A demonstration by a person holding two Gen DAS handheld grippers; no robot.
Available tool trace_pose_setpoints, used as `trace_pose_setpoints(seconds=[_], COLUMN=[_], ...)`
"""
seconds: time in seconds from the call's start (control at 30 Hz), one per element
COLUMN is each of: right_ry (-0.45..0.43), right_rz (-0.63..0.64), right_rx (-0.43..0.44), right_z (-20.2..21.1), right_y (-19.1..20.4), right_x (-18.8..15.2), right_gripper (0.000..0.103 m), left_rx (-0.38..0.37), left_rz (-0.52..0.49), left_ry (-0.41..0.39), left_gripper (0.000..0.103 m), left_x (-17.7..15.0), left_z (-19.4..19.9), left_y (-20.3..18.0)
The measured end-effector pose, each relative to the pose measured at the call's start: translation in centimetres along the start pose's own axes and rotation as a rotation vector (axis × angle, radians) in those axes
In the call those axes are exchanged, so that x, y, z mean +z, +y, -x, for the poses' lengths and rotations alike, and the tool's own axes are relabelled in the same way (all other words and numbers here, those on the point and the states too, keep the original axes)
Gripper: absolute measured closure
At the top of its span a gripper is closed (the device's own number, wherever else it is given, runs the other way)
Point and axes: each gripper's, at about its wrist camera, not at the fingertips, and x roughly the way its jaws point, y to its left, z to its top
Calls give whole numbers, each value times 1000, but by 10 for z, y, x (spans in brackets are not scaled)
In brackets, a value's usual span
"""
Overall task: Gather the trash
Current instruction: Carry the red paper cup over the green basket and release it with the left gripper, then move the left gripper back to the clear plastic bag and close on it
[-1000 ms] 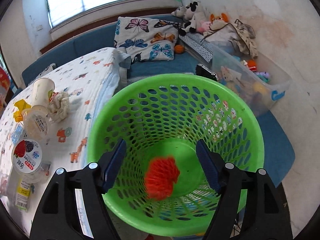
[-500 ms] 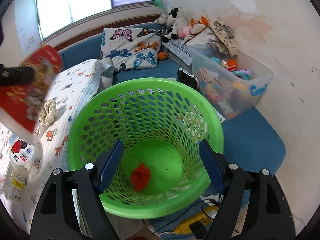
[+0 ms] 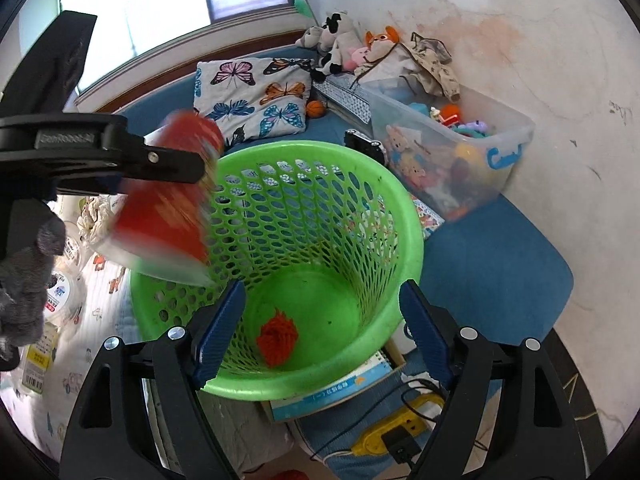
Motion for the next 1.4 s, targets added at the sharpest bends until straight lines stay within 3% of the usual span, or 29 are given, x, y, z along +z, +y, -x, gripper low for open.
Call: trace_pose_setpoints(seconds=[0.27, 0.7, 1.03, 1.4], right_ry=[-7, -66, -68, -12], right_rz=[1, 53, 167, 261], right_rx=[11, 83, 175, 306], right_z=[8, 45, 57, 46], right_y=[7, 48, 115, 185], right_x=[-3, -5, -11, -21], right_gripper=[24, 22, 20, 19], left_rx=[0, 72, 176, 262], left_rz=[-12, 33, 192, 339], left_ry=[1, -140, -227, -270], left_gripper=[28, 28, 28, 26], left_x=[-15, -79, -155, -227], left_z=[15, 137, 211, 249], left_y=[2, 51, 119, 177])
